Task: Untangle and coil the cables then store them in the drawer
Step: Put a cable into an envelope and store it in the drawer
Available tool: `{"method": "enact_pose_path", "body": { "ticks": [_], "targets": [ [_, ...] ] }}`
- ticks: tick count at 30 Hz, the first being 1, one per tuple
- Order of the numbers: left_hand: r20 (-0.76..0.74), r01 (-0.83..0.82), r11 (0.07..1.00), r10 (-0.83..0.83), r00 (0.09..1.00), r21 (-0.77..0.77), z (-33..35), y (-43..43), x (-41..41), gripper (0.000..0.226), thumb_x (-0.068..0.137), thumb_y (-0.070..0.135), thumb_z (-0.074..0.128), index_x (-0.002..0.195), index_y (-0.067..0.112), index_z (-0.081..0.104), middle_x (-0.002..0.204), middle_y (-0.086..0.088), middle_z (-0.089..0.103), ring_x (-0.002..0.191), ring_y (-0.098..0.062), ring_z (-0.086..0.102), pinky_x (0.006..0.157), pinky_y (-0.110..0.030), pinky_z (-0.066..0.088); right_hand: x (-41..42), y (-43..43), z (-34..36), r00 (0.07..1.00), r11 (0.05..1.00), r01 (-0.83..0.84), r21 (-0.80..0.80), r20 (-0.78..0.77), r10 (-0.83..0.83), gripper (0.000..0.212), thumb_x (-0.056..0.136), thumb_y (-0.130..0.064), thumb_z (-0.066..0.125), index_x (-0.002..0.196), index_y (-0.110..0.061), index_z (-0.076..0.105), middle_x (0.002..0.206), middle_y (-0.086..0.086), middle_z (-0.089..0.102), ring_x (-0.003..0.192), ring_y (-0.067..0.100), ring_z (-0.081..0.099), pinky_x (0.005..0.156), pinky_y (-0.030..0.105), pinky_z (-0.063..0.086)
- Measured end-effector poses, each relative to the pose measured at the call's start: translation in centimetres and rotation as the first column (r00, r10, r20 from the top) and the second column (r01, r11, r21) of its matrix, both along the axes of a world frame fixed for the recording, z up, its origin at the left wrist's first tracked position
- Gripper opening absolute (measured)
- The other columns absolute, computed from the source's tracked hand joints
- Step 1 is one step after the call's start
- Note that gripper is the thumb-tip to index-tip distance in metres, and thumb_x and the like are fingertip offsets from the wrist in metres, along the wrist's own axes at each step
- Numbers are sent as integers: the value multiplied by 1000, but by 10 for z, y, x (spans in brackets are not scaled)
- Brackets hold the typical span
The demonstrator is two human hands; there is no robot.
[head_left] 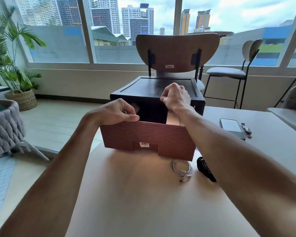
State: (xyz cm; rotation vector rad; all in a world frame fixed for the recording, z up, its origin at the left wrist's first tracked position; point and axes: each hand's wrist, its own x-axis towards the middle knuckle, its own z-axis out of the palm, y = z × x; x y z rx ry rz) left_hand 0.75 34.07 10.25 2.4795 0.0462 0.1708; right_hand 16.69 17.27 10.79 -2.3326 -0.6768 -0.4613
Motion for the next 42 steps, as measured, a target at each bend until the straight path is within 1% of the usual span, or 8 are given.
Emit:
{"method": "enact_pose_path", "body": {
  "ticks": [7,12,19,24,33,36,40,42],
  "targets": [
    [-14,-154,988,155,988,7,5,4,-2,20,93,32,70,78,20,77,72,5,68,69,-9,59,66,-23,43,1,1,0,999,1000,10,5,-31,-10,3,86,-24,76,88,-24,76,103,1,71,104,25,65,77,30,43],
    [68,-602,755,608,791,260,-2,6,22,31,89,38,72,98,8,69,104,-12,69,98,-28,64,77,-31,45,4,3,-2,1000,1000,14,-15,-21,-14,9,87,-18,71,91,-26,76,103,-1,72,103,25,65,72,28,42],
    [-148,-570,747,642,753,343,8,-17,43,42,88,48,70,77,12,54,97,-9,60,95,-31,60,77,-34,43,11,-4,-4,996,998,-61,-21,-70,60,25,87,-9,66,100,-28,75,114,-5,69,113,18,60,77,25,44],
    [-201,-546,754,637,744,365,14,-17,42,42,87,51,70,106,13,66,110,-9,64,107,-30,64,88,-37,50,16,-4,-9,994,996,-92,-9,-51,92,28,85,-7,66,101,-28,75,116,-6,69,113,16,60,85,27,51],
    [-264,-477,766,612,745,431,4,-23,42,27,85,42,69,80,16,61,78,-1,58,70,-19,58,67,-29,44,19,-3,-13,994,995,-104,-14,-22,103,31,84,-6,65,102,-28,75,116,-4,68,113,17,60,83,28,51],
    [-204,-553,793,604,770,256,3,-21,43,30,81,42,70,79,14,62,83,-5,64,72,-20,60,63,-29,42,17,-4,-11,995,995,-99,-20,-26,98,31,83,-6,64,102,-28,75,117,-4,67,114,17,59,82,27,49],
    [-121,-585,747,580,806,-314,8,-15,44,24,88,35,63,85,11,63,91,-10,67,72,-20,61,60,-27,46,14,-7,-11,993,994,-106,-10,-47,105,19,90,-16,62,100,-27,75,117,-4,68,114,17,59,80,26,44],
    [-99,-555,714,573,813,-427,17,-16,37,21,89,33,62,88,12,62,88,-7,65,73,-17,59,61,-25,46,12,-9,-8,988,992,-129,-14,-89,127,15,95,-27,60,98,-24,75,111,-2,69,109,20,60,80,28,45]
  ]
}}
